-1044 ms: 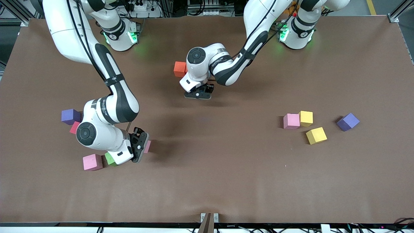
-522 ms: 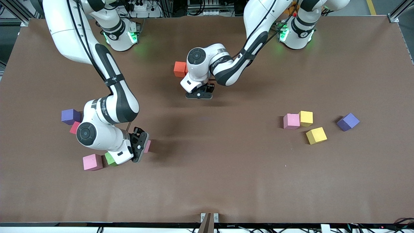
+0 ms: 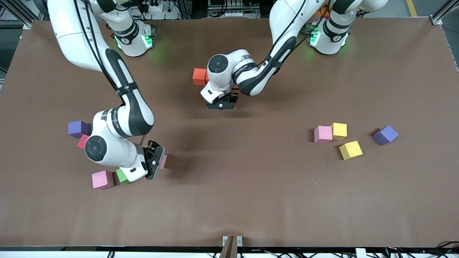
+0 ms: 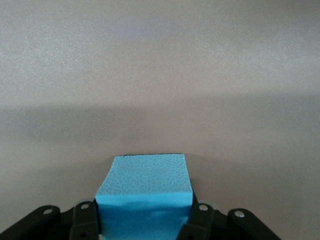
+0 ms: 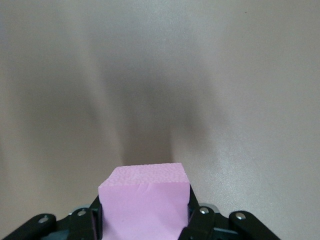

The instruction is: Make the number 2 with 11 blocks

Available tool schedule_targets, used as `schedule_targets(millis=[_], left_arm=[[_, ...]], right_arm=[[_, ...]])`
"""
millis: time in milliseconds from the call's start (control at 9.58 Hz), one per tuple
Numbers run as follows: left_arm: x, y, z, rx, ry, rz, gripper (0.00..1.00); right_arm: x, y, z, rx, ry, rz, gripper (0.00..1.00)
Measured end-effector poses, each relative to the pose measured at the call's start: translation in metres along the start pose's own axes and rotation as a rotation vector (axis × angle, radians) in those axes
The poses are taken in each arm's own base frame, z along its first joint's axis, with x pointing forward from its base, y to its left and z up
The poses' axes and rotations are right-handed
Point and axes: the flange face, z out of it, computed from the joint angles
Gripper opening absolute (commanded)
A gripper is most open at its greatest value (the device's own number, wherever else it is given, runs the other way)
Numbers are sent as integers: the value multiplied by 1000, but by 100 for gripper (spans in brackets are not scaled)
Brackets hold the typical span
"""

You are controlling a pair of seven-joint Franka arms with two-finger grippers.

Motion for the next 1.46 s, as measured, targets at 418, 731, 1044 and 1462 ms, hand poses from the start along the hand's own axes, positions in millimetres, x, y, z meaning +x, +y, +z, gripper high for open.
schedule_targets(millis=[418, 731, 1044, 1462], left_arm=[[-5, 4, 0, -3, 1, 10, 0], [-7, 5, 1, -1, 0, 13, 100], [-7, 5, 3, 0, -2, 13, 100], [5, 6, -39, -16, 34, 0, 100]], right_arm=[[0, 0, 0, 0, 0, 0, 32], [0, 0, 0, 1, 0, 0, 32], [-1, -2, 2, 15, -7, 0, 32], [1, -6, 1, 35, -17, 1, 31]])
